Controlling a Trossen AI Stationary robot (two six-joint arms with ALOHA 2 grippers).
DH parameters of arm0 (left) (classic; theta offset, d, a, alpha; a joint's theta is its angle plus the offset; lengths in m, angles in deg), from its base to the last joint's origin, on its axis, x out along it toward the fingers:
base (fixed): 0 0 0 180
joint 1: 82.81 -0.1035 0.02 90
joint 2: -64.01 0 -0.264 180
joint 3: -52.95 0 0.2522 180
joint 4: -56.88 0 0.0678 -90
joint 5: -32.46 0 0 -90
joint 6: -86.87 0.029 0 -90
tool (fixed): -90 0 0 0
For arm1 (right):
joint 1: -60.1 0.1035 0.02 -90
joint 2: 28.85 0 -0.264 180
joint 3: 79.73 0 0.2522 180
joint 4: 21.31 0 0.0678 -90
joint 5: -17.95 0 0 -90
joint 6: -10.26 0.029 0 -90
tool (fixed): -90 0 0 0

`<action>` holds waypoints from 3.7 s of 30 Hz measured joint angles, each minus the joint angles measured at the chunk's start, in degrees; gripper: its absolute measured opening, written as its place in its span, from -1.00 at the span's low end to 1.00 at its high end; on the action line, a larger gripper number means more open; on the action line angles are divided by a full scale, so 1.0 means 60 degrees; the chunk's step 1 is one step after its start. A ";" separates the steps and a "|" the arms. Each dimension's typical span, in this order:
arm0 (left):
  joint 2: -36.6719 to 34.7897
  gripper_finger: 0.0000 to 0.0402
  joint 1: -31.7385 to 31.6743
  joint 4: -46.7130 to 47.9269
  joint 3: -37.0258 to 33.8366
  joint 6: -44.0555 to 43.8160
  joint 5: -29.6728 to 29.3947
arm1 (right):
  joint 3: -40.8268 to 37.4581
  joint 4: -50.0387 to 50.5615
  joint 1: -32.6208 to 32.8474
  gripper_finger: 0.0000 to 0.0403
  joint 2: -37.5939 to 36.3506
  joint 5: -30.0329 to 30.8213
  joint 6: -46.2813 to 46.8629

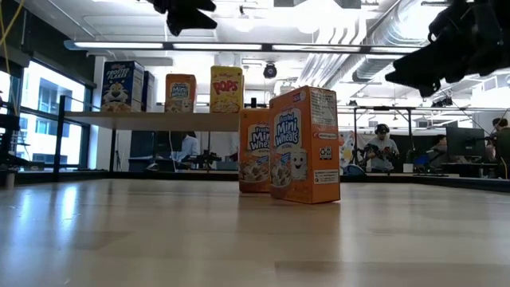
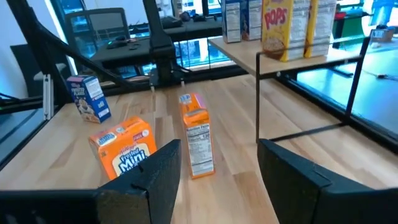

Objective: Stack cereal on shelf
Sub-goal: Put the top orange cereal box on the shelf aligned with the other orange cereal box

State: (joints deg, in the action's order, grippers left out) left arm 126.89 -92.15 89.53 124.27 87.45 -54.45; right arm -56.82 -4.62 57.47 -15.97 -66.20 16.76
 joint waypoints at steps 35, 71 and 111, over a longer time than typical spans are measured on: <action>0.3018 0.11 0.0466 -0.1623 0.0000 0.0334 -0.0397 | -0.0435 0.0945 0.0000 0.02 -0.0152 -0.0041 0.1402; 0.3453 0.11 0.1133 -0.2381 -0.0004 0.1020 -0.2210 | -0.0432 0.0941 0.0001 0.02 -0.0152 -0.0038 0.1417; 0.5226 0.57 0.1023 -0.2654 0.0004 0.0685 -0.1504 | -0.0427 0.1350 0.0001 0.02 -0.0152 -0.0037 0.1415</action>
State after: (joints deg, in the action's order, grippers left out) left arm 158.24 -86.01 73.61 124.30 91.56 -63.47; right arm -59.38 3.48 57.47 -16.88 -66.43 25.25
